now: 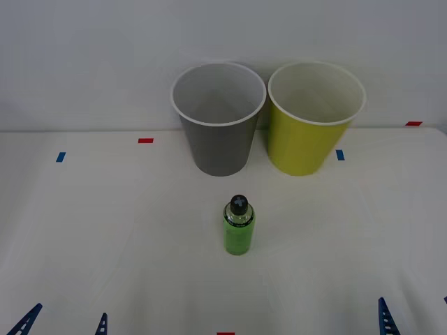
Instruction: Put cans in the gray bin and PET bottles in the light green bin.
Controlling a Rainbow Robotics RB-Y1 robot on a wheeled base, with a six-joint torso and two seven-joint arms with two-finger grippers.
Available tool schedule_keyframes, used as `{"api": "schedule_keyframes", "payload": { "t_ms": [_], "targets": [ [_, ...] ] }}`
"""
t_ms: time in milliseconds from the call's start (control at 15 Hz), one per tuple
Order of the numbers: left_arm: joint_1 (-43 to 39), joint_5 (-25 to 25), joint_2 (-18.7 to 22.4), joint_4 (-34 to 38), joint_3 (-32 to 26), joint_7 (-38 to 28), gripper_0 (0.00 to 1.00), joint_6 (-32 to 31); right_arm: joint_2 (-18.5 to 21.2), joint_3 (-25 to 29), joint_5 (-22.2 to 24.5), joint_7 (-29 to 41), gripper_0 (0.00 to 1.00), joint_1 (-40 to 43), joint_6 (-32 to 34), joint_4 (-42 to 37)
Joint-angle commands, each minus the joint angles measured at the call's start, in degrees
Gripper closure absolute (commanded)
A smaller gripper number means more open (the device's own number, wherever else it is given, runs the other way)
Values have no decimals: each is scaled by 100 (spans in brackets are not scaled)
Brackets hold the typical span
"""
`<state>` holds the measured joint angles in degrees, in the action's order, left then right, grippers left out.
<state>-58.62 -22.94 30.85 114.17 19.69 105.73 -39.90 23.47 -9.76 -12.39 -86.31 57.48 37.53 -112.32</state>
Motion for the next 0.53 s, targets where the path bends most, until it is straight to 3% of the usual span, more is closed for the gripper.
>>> {"api": "schedule_keyframes", "payload": {
  "t_ms": [67,533],
  "targets": [
    [0,0,0,0,0,0,0,0,0,0,0,0,0,0,0,0],
    [0,0,0,0,0,0,0,0,0,0,0,0,0,0,0,0]
  ]
}}
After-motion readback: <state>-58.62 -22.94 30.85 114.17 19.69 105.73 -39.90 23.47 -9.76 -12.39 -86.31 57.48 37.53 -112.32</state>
